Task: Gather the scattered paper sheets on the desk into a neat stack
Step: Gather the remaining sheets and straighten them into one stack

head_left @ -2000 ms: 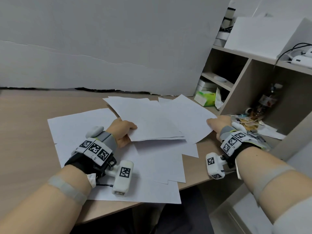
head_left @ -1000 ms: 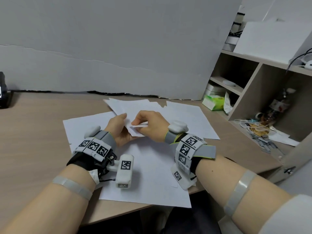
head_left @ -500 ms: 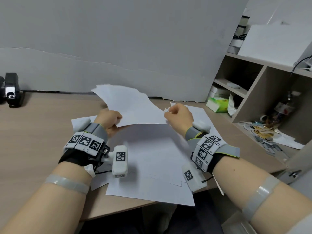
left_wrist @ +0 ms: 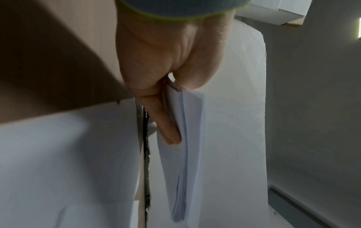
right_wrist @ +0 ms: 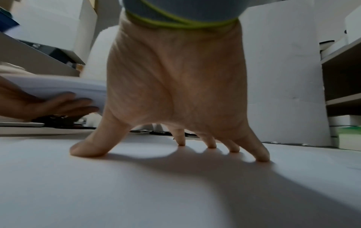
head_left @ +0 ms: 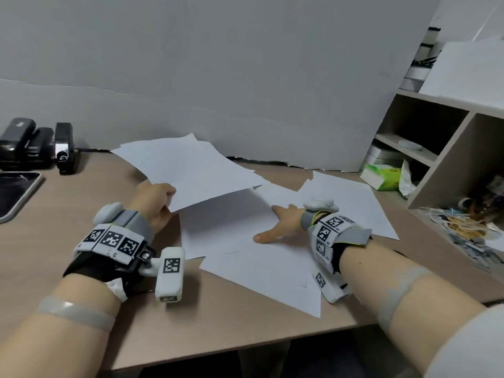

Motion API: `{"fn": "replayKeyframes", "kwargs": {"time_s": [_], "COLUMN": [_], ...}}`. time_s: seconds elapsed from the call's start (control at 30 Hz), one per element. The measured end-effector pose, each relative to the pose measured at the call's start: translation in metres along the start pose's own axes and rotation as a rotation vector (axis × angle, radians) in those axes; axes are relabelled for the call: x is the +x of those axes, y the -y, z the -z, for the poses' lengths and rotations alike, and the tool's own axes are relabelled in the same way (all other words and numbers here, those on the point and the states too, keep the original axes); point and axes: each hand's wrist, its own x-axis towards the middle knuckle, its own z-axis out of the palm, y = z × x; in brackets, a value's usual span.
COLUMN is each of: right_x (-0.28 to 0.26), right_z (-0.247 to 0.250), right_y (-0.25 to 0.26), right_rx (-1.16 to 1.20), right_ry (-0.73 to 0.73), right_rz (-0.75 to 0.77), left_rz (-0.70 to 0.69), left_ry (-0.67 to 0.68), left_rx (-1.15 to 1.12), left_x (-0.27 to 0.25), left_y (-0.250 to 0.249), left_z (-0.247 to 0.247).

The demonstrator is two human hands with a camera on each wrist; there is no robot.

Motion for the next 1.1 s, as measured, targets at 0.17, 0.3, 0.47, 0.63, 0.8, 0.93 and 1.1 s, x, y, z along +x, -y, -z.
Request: {"fn": "replayKeyframes", "kwargs": {"time_s": [0.17, 0.3, 0.47, 0.63, 0.8, 0.93, 1.1], "right_x": [0.019, 0.030, 0.037, 0.033, 0.028, 0.020, 0.009], "right_z": [0.021, 0.032, 0.036, 0.019, 0.015, 0.012, 0.012], "right_y": [-0.003, -0.004, 0.012, 0.040, 0.045, 0.054, 0.063], "right_rx": [0.100, 0.088, 0.037, 0.045, 0.017, -0.064, -0.179], "right_ry": [-0.092, -0.113, -0.217, -0.208, -0.259, -0.307, -0.367], "right_rz": [-0.022, -0.061, 0.018, 0.078, 0.079, 0.122, 0.171], "left_rz": [-0.054, -0.049, -0.021, -0.024, -0.007, -0.010, -0.025], "left_ry": [-0.007, -0.005, -0.004, 0.003, -0.010, -0.025, -0.015], "left_rx": [0.007, 0.009, 0.045, 0.019, -0.068, -0.037, -0.108], "left_x": [0.002, 0.015, 0.025, 0.023, 0.029, 0.031, 0.021], "left_y": [0.012, 0.015, 0.009, 0.011, 0.012, 0.015, 0.013], "left_z": [-0.014, -0.006, 0.009, 0.014, 0.026, 0.025, 0.019]}}
